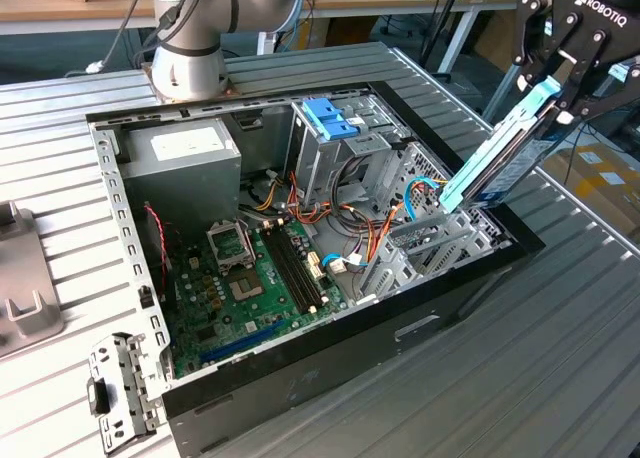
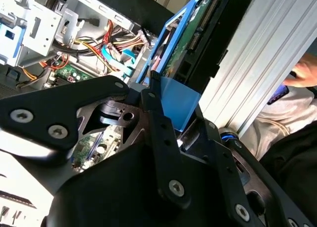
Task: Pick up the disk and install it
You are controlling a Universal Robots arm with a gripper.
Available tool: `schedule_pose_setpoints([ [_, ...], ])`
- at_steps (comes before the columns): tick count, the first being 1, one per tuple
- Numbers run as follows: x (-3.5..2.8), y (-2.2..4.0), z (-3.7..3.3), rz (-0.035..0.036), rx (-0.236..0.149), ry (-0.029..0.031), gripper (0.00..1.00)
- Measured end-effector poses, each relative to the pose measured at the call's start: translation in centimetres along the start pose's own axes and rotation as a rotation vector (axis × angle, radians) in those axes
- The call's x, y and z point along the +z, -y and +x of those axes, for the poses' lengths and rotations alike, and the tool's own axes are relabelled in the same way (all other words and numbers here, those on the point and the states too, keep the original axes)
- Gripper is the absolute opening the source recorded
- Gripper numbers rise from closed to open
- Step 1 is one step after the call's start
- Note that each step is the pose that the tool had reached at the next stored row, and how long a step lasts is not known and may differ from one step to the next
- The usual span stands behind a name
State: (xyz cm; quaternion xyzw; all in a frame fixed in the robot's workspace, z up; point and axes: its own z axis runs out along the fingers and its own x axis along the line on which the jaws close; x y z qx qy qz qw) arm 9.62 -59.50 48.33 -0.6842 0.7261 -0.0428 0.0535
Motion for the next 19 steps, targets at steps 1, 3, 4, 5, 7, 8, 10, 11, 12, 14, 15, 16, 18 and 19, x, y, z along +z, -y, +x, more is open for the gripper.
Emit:
schedule_pose_setpoints([
  [1, -0.01, -0.15, 0.02, 0.0000, 0.000, 0.0000, 0.37],
  [3, -0.01, -0.45, 0.05, 0.0000, 0.000, -0.0001, 0.37],
  [4, -0.01, -0.63, 0.07, 0.0000, 0.000, -0.0001, 0.37],
  [5, 0.00, -0.89, 0.10, 0.0000, 0.000, 0.0000, 0.37],
  [7, 0.05, -1.60, 0.16, 0.0000, 0.000, 0.0000, 0.37],
  [8, 0.08, -1.80, 0.18, 0.0000, 0.000, 0.0000, 0.37],
  [10, 0.18, -2.23, 0.22, 0.0000, 0.000, 0.0001, 0.37],
  [11, 0.23, -2.39, 0.24, 0.0000, 0.000, 0.0000, 0.37],
  [12, 0.33, -2.57, 0.26, 0.0000, 0.000, -0.0001, 0.37],
  [14, 0.50, -2.86, 0.30, 0.0000, 0.000, -0.0001, 0.37],
  [15, 0.57, -2.98, 0.31, 0.0000, 0.000, 0.0000, 0.37],
  [16, 0.64, -3.12, 0.33, 0.0000, 0.000, -0.0002, 0.37],
  [18, 0.79, -3.44, 0.36, 0.0000, 0.000, 0.0000, 0.37],
  [19, 0.85, -3.59, 0.38, 0.0000, 0.000, 0.0001, 0.37],
])
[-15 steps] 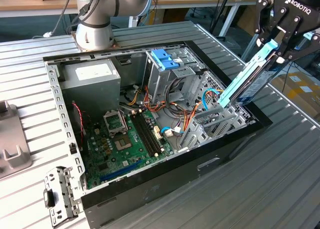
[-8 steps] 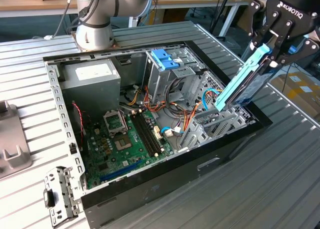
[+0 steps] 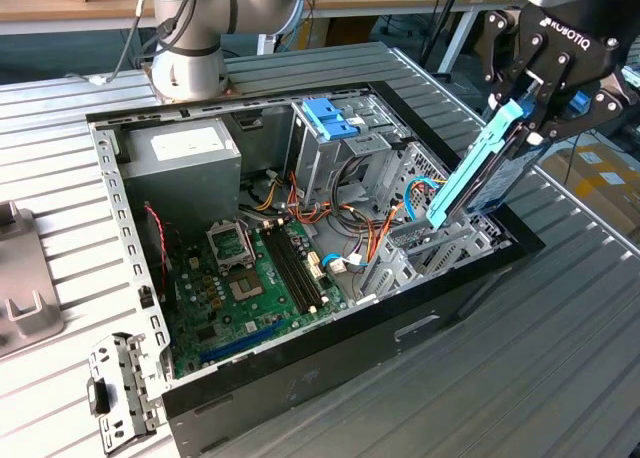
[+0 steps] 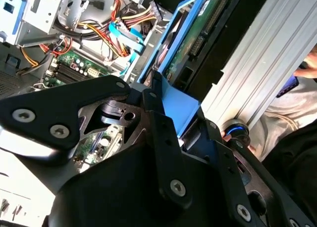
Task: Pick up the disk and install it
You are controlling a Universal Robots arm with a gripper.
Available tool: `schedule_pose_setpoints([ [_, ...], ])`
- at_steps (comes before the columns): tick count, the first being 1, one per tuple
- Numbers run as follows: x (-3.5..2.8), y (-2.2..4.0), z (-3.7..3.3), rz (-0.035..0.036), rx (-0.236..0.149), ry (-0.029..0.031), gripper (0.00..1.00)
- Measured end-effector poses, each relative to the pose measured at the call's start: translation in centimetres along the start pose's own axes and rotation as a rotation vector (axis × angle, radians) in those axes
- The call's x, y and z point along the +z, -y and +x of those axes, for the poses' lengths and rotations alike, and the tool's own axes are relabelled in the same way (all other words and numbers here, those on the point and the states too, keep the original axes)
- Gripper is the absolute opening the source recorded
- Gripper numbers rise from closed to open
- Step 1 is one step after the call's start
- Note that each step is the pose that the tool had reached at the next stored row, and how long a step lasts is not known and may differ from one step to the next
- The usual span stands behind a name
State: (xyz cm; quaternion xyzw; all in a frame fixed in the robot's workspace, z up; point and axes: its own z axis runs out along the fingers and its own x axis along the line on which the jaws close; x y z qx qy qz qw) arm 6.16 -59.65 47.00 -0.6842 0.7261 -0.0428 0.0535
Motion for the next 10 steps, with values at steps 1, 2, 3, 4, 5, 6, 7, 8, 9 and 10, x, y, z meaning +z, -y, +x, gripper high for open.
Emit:
schedule_pose_setpoints([
  [1, 0.07, -0.21, 0.02, 0.0000, 0.000, 0.0000, 0.37],
  [2, 0.12, -0.35, 0.03, 0.0000, 0.000, 0.0000, 0.37],
  [3, 0.17, -0.51, 0.05, 0.0000, 0.000, -0.0001, 0.37],
  [4, 0.22, -0.64, 0.07, 0.0000, 0.000, -0.0001, 0.37],
  [5, 0.27, -0.80, 0.09, 0.0000, 0.000, -0.0003, 0.37],
  [6, 0.32, -0.94, 0.11, -0.0001, 0.000, -0.0003, 0.37],
  [7, 0.41, -1.17, 0.16, -0.0001, 0.000, -0.0002, 0.37],
  [8, 0.48, -1.38, 0.20, 0.0000, 0.000, -0.0002, 0.37],
  [9, 0.57, -1.63, 0.24, 0.0000, 0.000, -0.0002, 0.37],
  [10, 0.64, -1.85, 0.29, 0.0000, 0.000, -0.0002, 0.37],
])
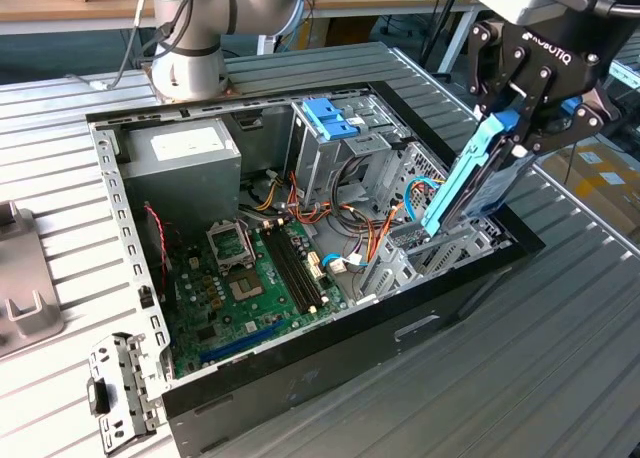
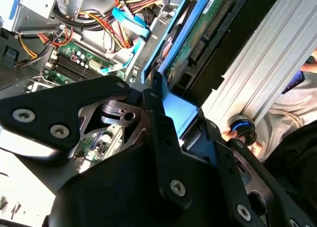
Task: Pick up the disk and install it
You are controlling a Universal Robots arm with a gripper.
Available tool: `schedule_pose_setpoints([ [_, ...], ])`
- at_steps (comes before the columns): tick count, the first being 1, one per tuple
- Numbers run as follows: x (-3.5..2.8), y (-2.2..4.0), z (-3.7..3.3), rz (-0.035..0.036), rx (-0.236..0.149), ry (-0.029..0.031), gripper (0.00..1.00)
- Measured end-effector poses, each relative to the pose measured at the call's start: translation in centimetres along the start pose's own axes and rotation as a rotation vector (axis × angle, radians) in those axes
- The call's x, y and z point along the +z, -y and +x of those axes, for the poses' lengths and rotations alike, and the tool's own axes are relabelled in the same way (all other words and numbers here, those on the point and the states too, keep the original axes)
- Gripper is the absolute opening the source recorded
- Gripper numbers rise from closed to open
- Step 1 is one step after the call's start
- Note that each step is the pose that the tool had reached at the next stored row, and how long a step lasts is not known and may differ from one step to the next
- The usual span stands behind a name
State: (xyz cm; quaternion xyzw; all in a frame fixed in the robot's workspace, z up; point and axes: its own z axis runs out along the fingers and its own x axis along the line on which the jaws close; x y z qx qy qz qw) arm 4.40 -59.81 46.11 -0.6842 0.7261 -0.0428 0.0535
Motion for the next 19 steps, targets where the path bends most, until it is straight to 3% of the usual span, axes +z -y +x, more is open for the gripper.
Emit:
schedule_pose_setpoints([
  [5, 0.24, -0.61, 0.19, 0.0000, 0.000, 0.0000, 0.37],
  [9, 0.26, -0.66, 0.24, 0.0000, 0.001, -0.0001, 0.37],
  [12, 0.04, -0.63, 0.25, 0.0001, 0.009, -0.0005, 0.37],
  [14, -0.43, -0.56, 0.20, 0.0003, 0.018, -0.0026, 0.37],
  [16, -0.59, -0.55, 0.12, 0.0007, 0.036, -0.0046, 0.37],
  [19, -0.61, -0.62, 0.12, 0.0019, 0.101, -0.0136, 0.37],
])
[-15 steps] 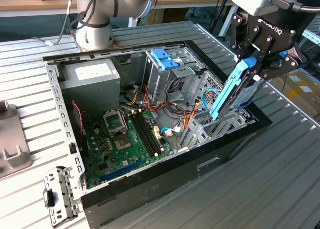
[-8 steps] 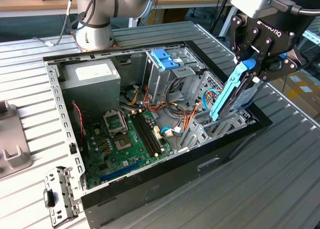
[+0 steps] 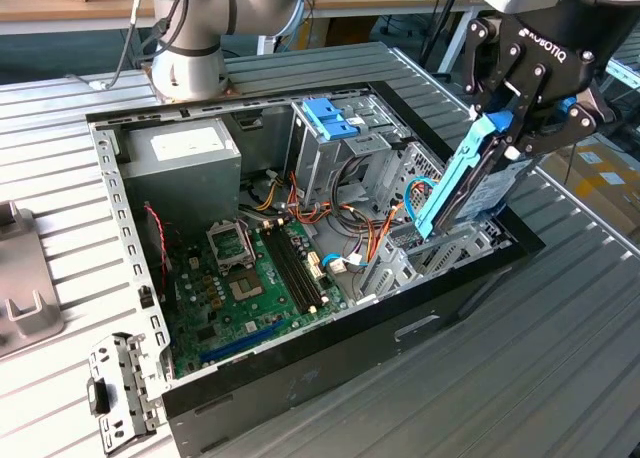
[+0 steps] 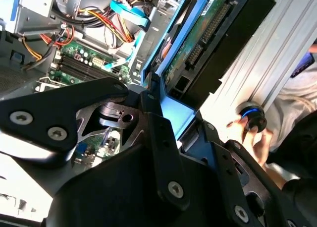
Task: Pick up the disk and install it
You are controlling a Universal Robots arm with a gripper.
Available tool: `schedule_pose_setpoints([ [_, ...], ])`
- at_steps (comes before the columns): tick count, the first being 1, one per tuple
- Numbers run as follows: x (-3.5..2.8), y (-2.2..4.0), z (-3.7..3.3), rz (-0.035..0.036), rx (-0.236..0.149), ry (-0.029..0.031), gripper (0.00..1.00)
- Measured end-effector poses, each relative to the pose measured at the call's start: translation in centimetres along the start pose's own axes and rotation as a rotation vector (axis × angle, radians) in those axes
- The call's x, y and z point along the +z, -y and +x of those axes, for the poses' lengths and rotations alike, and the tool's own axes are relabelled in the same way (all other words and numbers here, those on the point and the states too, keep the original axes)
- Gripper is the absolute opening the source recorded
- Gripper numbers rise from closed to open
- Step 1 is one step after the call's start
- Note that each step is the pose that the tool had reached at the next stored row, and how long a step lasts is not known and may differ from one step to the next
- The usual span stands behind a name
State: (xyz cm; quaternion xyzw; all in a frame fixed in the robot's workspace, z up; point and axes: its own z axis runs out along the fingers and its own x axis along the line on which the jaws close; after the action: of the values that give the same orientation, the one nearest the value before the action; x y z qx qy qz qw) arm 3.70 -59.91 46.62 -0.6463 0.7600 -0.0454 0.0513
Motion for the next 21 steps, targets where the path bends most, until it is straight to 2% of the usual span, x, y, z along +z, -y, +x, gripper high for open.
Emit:
schedule_pose_setpoints([
  [3, -0.07, -0.54, 0.03, 0.0001, 0.000, -0.0003, 0.37],
  [8, 0.13, -1.43, -0.34, 0.0001, 0.000, -0.0002, 0.37],
  [16, 1.05, -1.98, -0.51, 0.0000, 0.000, -0.0003, 0.37],
  [21, 1.23, -2.04, -0.66, -0.0006, -0.033, 0.0041, 0.37],
])
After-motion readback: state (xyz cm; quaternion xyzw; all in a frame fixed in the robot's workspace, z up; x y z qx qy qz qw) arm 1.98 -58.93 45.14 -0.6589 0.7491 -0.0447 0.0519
